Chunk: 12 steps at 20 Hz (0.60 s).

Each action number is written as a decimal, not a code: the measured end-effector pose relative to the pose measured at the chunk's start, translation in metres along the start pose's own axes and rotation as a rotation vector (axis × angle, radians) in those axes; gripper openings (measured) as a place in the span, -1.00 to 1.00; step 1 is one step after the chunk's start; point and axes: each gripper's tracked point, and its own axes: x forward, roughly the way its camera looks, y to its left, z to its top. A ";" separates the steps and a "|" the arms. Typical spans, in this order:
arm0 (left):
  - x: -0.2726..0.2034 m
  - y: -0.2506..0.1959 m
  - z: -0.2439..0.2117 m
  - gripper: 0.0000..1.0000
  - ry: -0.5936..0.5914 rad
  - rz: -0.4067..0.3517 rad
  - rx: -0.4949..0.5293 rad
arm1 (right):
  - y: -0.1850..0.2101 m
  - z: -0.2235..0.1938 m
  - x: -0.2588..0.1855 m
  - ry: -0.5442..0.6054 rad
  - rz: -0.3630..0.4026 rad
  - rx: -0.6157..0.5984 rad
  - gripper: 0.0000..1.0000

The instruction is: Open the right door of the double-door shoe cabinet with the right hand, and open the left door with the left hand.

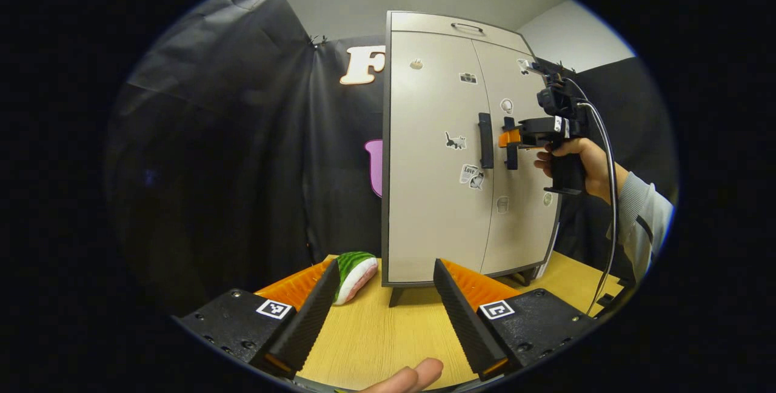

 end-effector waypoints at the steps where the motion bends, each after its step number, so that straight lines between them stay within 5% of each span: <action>1: 0.002 0.001 -0.002 0.94 0.005 0.003 -0.002 | 0.002 -0.003 -0.010 0.036 0.004 -0.010 -0.02; 3: 0.005 0.000 -0.004 0.94 0.011 -0.002 -0.008 | 0.002 -0.003 0.004 0.006 -0.007 -0.012 -0.43; 6: 0.007 -0.005 -0.004 0.94 0.021 -0.010 -0.020 | 0.003 -0.002 0.005 -0.008 0.003 0.042 -0.34; 9: 0.002 -0.009 0.002 0.94 0.010 -0.006 -0.008 | 0.002 -0.002 0.004 0.005 0.012 0.019 -0.63; 12: -0.001 -0.011 0.009 0.87 -0.001 0.007 0.004 | 0.002 -0.002 -0.003 0.028 0.052 0.040 -0.62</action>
